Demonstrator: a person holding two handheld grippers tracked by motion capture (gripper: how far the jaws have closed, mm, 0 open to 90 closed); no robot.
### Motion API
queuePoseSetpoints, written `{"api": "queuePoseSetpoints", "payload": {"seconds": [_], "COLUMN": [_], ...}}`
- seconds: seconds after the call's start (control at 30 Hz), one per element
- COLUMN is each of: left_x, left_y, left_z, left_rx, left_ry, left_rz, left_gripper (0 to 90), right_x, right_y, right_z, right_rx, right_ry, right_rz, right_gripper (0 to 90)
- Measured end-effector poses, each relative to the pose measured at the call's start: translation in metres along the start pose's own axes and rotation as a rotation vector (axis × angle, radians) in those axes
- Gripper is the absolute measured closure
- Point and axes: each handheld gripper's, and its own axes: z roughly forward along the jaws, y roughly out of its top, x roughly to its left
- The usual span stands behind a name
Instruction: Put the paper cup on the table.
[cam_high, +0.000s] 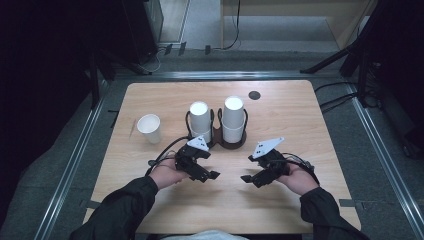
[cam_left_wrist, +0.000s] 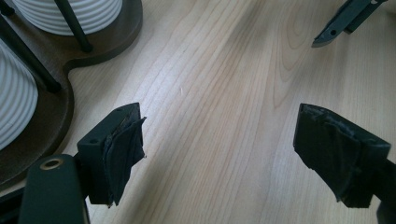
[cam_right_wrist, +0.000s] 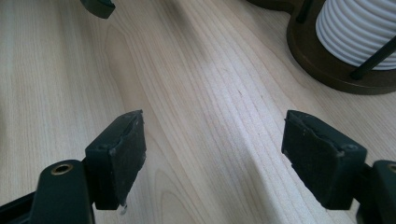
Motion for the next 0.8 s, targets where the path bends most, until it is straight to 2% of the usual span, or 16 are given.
{"api": "queuePoseSetpoints", "payload": {"seconds": [0.8], "left_x": [-0.0008], "left_y": [-0.0018], "left_z": [0.0045], "left_rx": [0.033], "left_ry": [0.004], "left_rz": [0.016], "left_gripper": [16.0], "right_x": [0.0010], "right_y": [-0.0004], "right_z": [0.0011], "right_rx": [0.012], "right_ry": [0.006], "right_rz": [-0.004], "right_gripper": [21.9]}}
